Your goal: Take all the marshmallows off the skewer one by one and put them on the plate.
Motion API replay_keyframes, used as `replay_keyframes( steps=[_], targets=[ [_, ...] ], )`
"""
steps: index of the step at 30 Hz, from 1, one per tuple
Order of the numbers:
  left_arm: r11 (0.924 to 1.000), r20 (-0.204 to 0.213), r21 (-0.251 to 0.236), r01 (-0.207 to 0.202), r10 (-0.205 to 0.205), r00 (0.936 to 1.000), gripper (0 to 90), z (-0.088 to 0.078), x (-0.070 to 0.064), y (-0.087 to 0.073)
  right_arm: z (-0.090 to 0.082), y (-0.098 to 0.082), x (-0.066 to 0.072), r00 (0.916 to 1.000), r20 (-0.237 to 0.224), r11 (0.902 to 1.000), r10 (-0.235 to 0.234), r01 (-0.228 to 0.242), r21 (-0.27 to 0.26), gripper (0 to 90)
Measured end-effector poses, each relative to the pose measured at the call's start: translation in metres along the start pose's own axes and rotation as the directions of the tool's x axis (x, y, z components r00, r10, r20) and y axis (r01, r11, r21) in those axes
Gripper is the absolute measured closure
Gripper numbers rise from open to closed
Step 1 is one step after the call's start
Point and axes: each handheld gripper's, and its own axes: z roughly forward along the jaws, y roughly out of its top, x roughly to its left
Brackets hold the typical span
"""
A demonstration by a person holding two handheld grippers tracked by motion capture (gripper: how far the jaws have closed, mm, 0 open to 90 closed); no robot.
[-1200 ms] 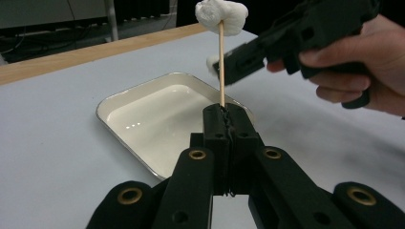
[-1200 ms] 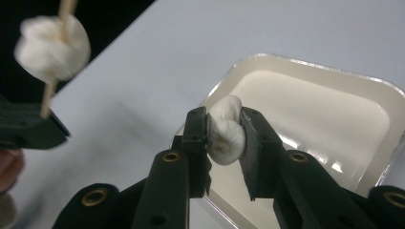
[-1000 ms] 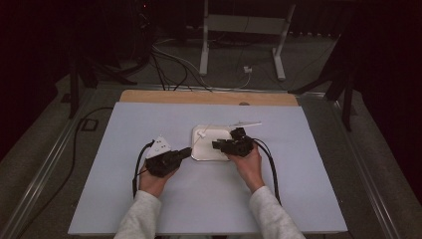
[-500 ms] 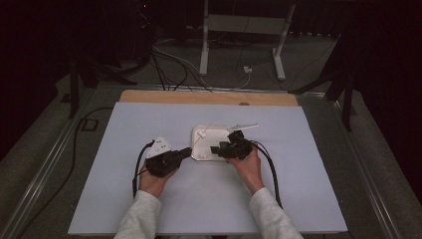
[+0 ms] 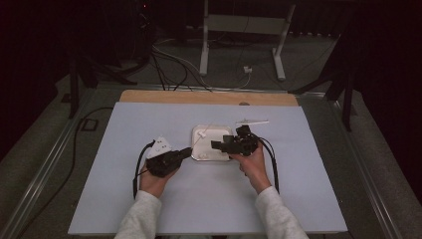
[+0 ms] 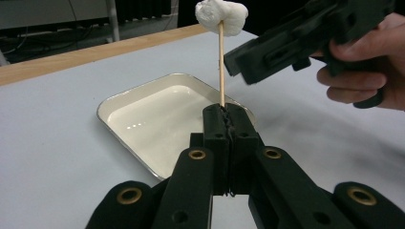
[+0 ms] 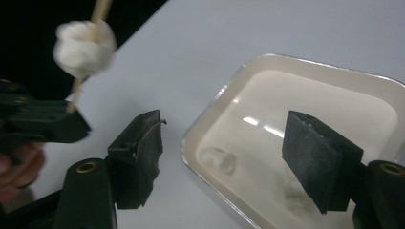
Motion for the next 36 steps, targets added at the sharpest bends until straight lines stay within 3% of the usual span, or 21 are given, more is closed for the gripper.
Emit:
replay_keyframes(
  steps=[10, 24, 36],
  targets=[
    [1.0, -0.003, -0.001, -0.001, 0.001, 1.0, 90.0, 0.0, -0.001, 0.0, -0.005, 0.007, 0.015, 0.9965, -0.084, 0.9996, -0.009, 0.006, -0.029, 29.7],
    [1.0, 0.001, -0.004, -0.004, 0.004, 1.0, 90.0, 0.001, -0.002, 0.001, 0.002, 0.01, 0.026, 0.9896, -0.144, 0.9997, 0.003, -0.006, -0.026, 33.2],
    [0.9999, 0.014, -0.014, -0.005, 0.005, 0.9999, 90.0, 0.003, -0.005, 0.001, 0.011, 0.01, 0.031, 0.9743, -0.223, 0.9992, 0.03, -0.035, -0.018, 46.9]
  ],
)
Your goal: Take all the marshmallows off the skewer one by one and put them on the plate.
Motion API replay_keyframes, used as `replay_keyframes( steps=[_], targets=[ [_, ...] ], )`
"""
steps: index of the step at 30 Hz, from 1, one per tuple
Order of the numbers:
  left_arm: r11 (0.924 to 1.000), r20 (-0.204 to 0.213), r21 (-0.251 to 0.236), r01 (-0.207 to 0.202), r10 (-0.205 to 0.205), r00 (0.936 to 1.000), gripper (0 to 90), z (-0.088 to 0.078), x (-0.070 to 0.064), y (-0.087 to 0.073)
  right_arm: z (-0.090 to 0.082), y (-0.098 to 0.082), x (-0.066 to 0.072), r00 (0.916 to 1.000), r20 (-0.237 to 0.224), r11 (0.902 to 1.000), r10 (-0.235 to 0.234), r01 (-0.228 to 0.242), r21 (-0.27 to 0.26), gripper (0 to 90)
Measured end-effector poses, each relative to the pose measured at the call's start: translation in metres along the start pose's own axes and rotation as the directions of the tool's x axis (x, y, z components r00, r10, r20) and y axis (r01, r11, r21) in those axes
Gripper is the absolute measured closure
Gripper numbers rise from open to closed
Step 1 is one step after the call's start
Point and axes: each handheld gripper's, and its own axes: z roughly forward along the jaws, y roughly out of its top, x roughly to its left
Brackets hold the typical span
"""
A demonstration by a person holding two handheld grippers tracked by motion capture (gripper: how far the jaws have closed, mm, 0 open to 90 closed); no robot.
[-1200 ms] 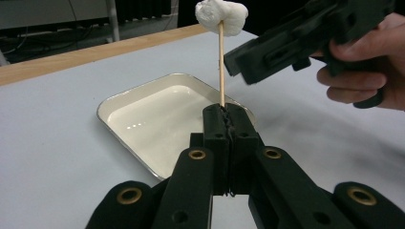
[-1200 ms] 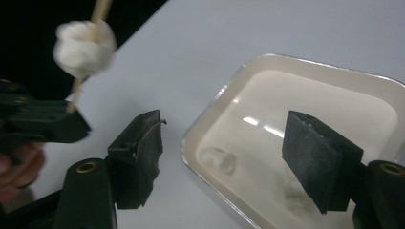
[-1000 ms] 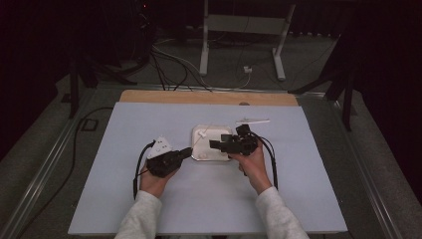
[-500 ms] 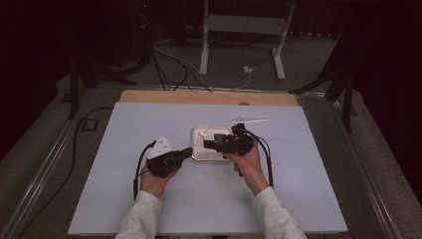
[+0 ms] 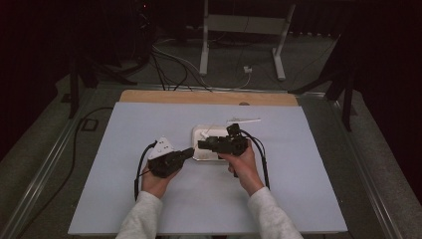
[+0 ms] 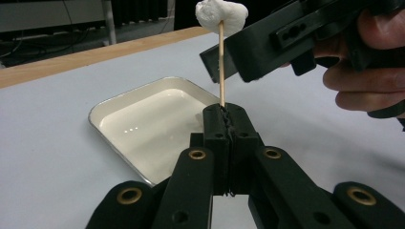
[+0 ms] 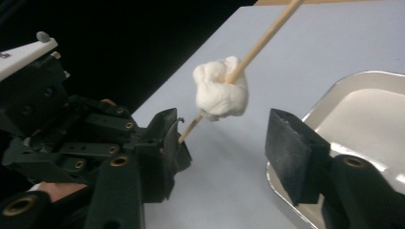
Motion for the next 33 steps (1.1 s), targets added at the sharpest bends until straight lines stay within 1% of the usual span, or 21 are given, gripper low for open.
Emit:
replay_keyframes(
  steps=[5, 8, 14, 17, 19, 22, 28, 29, 30, 31, 32, 33],
  targets=[
    [1.0, 0.006, 0.001, -0.004, 0.004, 1.0, 90.0, 0.001, -0.001, 0.0, 0.002, 0.0, 0.0, 0.9993, -0.032, 0.9998, 0.021, -0.021, -0.003, 52.0],
    [1.0, 0.009, 0.001, -0.006, 0.006, 0.9999, 90.0, 0.001, -0.001, 0.0, 0.001, 0.0, 0.0, 0.9989, -0.036, 0.9994, 0.03, -0.031, -0.013, 54.9],
    [0.9999, 0.017, 0.004, -0.009, 0.009, 0.9998, 90.0, 0.002, -0.002, 0.0, -0.001, 0.001, 0.001, 0.9985, -0.046, 0.9989, 0.029, -0.031, -0.035, 63.8],
    [0.9999, 0.017, 0.002, -0.012, 0.012, 0.9998, 90.0, 0.002, -0.003, 0.0, -0.002, 0.001, 0.001, 0.9987, -0.041, 0.9987, 0.028, -0.03, -0.042, 70.5],
    [1.0, 0.019, 0.001, -0.01, 0.01, 0.9998, 90.0, 0.002, -0.003, 0.0, -0.003, 0.001, 0.001, 0.9978, -0.056, 0.9978, 0.036, -0.039, -0.053, 73.4],
    [0.9999, 0.022, 0.004, -0.012, 0.012, 0.9997, 90.0, 0.002, -0.002, -0.001, -0.005, 0.001, 0.001, 0.9978, -0.055, 0.9971, 0.037, -0.04, -0.065, 75.7],
    [0.9998, 0.028, 0.01, -0.017, 0.017, 0.9995, 90.0, 0.002, -0.001, -0.001, -0.008, 0.002, 0.001, 0.9979, -0.047, 0.9945, 0.044, -0.048, -0.093, 77.2],
    [0.9996, 0.024, 0.018, -0.024, 0.023, 0.9994, 90.0, 0.002, -0.001, -0.002, -0.01, 0.003, 0.0, 0.9982, -0.038, 0.9927, 0.045, -0.049, -0.11, 77.9],
    [0.9996, 0.025, 0.017, -0.022, 0.021, 0.9995, 90.0, 0.002, 0.0, -0.003, -0.014, 0.004, -0.001, 0.9976, -0.032, 0.9888, 0.062, -0.065, -0.134, 78.4],
    [0.9999, 0.03, 0.008, -0.012, 0.011, 0.9995, 90.0, 0.001, 0.001, -0.004, -0.019, 0.006, -0.003, 0.9965, -0.04, 0.9839, 0.074, -0.079, -0.16, 78.5],
    [1.0, 0.033, 0.005, -0.008, 0.008, 0.9994, 90.0, 0.001, 0.001, -0.004, -0.022, 0.008, -0.005, 0.9957, -0.048, 0.9826, 0.079, -0.086, -0.165, 78.4],
    [0.9999, 0.036, 0.006, -0.015, 0.015, 0.9992, 90.0, 0.001, 0.0, -0.003, -0.025, 0.009, -0.006, 0.9964, -0.047, 0.9845, 0.071, -0.078, -0.157, 78.2]
  ],
)
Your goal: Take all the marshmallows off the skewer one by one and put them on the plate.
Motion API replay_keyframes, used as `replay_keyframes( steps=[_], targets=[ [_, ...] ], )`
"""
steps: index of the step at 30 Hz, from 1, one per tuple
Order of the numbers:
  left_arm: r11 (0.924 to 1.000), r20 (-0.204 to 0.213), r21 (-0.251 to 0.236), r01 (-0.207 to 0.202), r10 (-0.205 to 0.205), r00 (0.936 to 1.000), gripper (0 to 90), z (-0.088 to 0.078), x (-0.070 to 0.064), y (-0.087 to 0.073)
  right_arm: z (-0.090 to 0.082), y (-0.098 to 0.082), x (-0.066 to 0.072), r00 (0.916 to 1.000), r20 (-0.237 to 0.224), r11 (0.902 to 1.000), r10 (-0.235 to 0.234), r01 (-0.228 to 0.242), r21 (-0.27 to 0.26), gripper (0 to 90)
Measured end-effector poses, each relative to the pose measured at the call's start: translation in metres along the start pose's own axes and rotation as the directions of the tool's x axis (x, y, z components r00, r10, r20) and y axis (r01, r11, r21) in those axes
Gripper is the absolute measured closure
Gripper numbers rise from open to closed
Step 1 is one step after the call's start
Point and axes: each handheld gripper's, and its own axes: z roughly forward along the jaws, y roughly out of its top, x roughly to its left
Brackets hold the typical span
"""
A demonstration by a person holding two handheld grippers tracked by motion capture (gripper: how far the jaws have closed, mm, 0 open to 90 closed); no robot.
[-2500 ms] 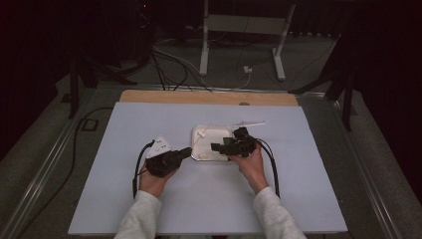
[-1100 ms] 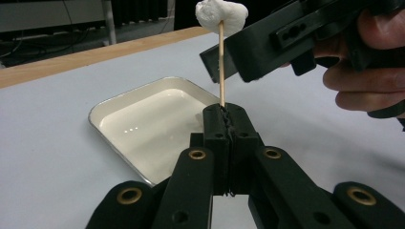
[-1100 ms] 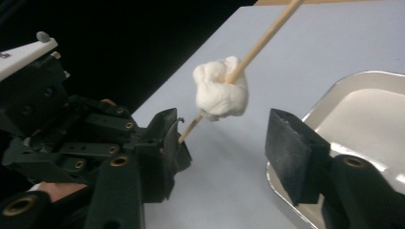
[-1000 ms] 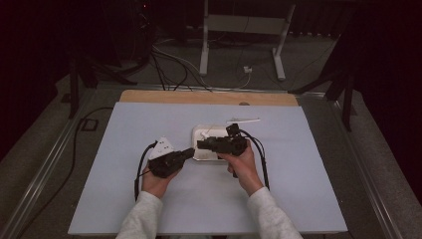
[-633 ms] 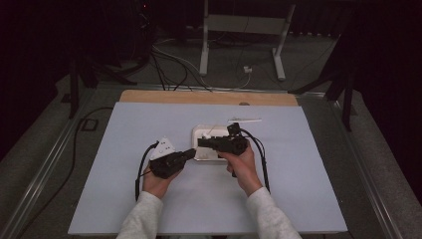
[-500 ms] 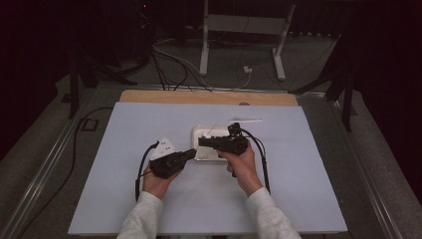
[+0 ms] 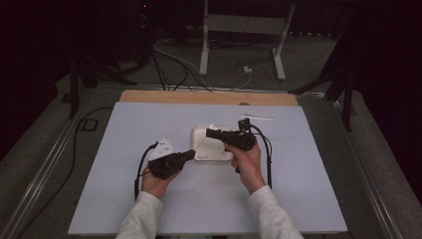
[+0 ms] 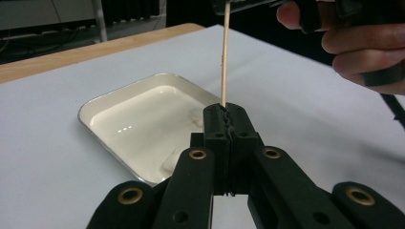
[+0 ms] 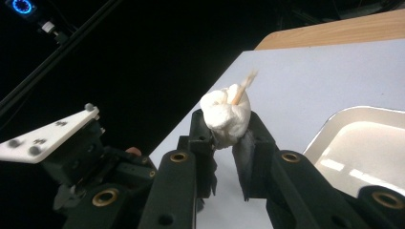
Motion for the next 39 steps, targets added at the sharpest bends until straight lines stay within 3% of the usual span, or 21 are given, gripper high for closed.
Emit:
replay_keyframes(
  steps=[2, 10, 27, 39],
  targets=[
    [0.9999, 0.008, 0.006, -0.011, 0.011, 0.9999, 90.0, 0.002, -0.001, -0.001, -0.003, 0.001, 0.002, 0.9991, 0.018, 0.9992, -0.038, 0.038, 0.017, 77.9],
    [0.9999, 0.024, 0.002, -0.015, 0.015, 0.9996, 90.0, 0.001, 0.001, -0.004, -0.009, 0.005, -0.001, 0.9992, 0.03, 0.9996, -0.024, 0.025, -0.015, 77.4],
    [0.9986, 0.018, 0.023, -0.047, 0.046, 0.9988, 90.0, -0.005, 0.01, -0.012, -0.004, 0.012, -0.001, 0.9942, 0.078, 0.9969, -0.075, 0.072, 0.031, 74.7],
    [0.9983, 0.017, 0.025, -0.052, 0.052, 0.9985, 90.0, -0.006, 0.011, -0.013, -0.005, 0.014, -0.003, 0.9954, 0.078, 0.9984, -0.055, 0.055, 0.012, 75.8]
  ],
)
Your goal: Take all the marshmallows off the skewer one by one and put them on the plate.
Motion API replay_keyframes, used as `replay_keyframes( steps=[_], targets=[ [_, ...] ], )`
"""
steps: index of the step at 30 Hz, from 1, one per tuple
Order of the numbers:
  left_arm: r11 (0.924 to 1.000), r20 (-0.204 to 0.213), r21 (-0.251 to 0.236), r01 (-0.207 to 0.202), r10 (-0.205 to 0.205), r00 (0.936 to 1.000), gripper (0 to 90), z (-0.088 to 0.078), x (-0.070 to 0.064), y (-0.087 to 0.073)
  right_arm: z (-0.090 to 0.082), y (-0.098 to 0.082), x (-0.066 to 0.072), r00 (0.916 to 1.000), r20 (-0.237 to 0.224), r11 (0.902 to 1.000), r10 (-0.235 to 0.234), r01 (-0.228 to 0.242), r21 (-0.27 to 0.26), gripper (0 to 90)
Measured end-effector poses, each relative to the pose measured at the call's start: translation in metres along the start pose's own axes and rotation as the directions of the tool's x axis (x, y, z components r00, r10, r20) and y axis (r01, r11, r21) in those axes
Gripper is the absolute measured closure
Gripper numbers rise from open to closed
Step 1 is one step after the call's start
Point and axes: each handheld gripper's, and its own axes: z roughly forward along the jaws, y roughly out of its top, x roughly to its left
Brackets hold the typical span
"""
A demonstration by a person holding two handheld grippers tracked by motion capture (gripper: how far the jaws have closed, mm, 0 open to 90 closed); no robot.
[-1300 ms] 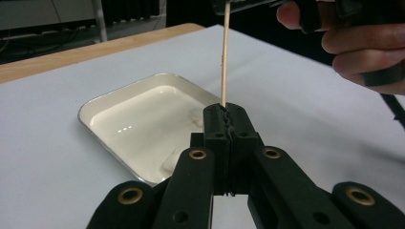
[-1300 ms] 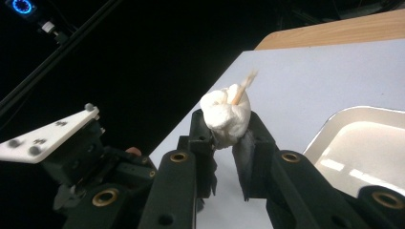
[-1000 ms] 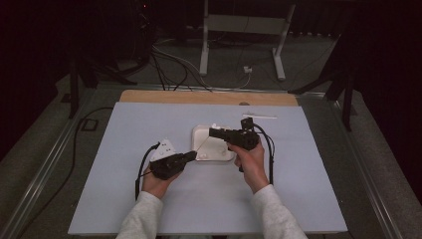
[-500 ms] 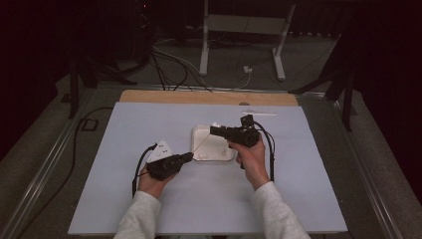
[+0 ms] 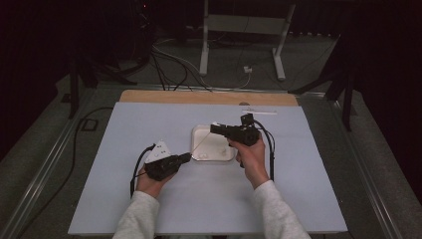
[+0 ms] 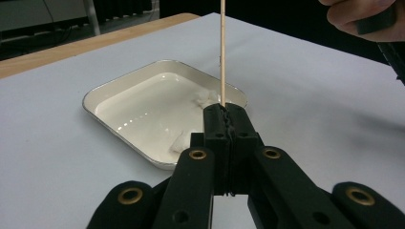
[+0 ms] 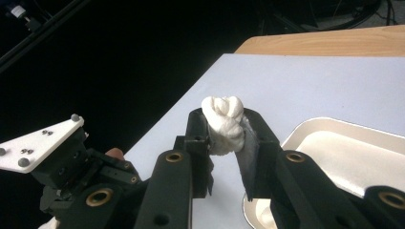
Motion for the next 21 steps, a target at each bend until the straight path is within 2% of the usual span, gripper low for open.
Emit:
replay_keyframes(
  steps=[14, 16, 18, 21],
  targets=[
    [0.9998, -0.008, 0.016, -0.015, 0.015, 0.9999, 90.0, -0.002, 0.002, 0.0, -0.005, 0.003, -0.004, 0.9999, 0.006, 0.9997, 0.013, -0.013, -0.022, 76.3],
    [0.9994, -0.023, 0.031, -0.015, 0.015, 0.9996, 90.0, -0.003, 0.003, -0.002, -0.009, 0.004, -0.005, 0.9997, 0.016, 0.9989, 0.019, -0.018, -0.043, 76.6],
    [0.9997, -0.029, 0.025, -0.002, 0.003, 0.9996, 90.0, -0.005, 0.006, -0.003, -0.016, 0.008, -0.007, 0.9994, 0.015, 0.9974, 0.03, -0.029, -0.067, 76.5],
    [0.9999, -0.039, 0.01, 0.006, -0.005, 0.9992, 90.0, -0.006, 0.006, -0.001, -0.02, 0.009, -0.007, 0.9992, 0.039, 0.9989, 0.003, -0.001, -0.047, 76.2]
  ],
)
